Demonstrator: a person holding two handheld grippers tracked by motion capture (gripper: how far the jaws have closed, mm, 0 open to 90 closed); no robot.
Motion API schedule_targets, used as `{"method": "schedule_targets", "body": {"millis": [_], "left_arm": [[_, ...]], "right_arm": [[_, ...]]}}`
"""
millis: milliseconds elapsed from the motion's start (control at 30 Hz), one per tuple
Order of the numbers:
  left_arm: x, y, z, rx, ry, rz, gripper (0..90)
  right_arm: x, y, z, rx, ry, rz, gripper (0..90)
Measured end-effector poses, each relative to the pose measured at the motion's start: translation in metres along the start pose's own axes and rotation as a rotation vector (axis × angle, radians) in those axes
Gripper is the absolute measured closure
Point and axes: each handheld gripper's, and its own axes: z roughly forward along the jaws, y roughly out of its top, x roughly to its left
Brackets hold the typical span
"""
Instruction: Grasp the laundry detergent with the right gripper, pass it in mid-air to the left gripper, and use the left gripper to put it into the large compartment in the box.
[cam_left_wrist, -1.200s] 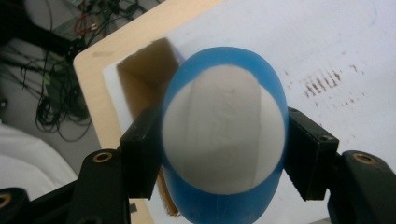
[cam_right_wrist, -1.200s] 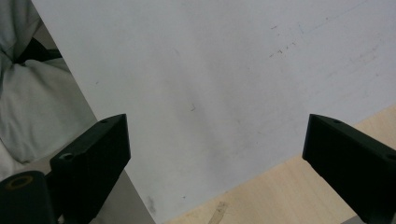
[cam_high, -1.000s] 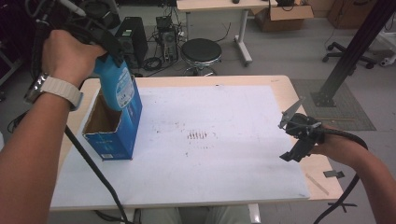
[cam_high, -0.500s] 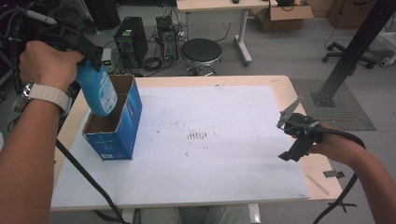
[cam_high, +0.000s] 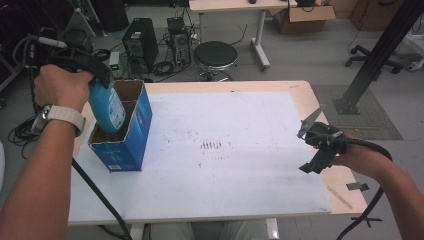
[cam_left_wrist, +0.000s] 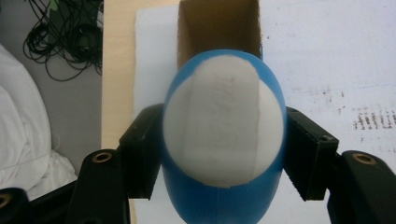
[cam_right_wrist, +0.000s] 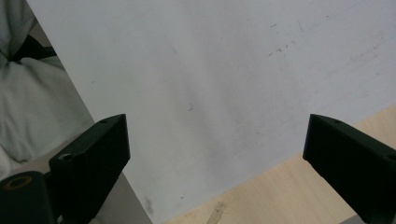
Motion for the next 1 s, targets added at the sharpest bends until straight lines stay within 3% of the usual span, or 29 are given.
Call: {"method": "schedule_targets", "body": {"millis": [500, 1000], "left_arm": [[-0.002, -0.018, 0.062, 0.031, 0.001, 0.008, 38.1], [-0.006, -0.032, 0.103, 0.053, 0.002, 0.008, 38.2]], "right_arm": [[0.0, -0.001, 0.005, 0.018, 0.009, 0.01, 7.0], [0.001, -0.003, 0.007, 0.024, 0.012, 0.021, 7.0]]}}
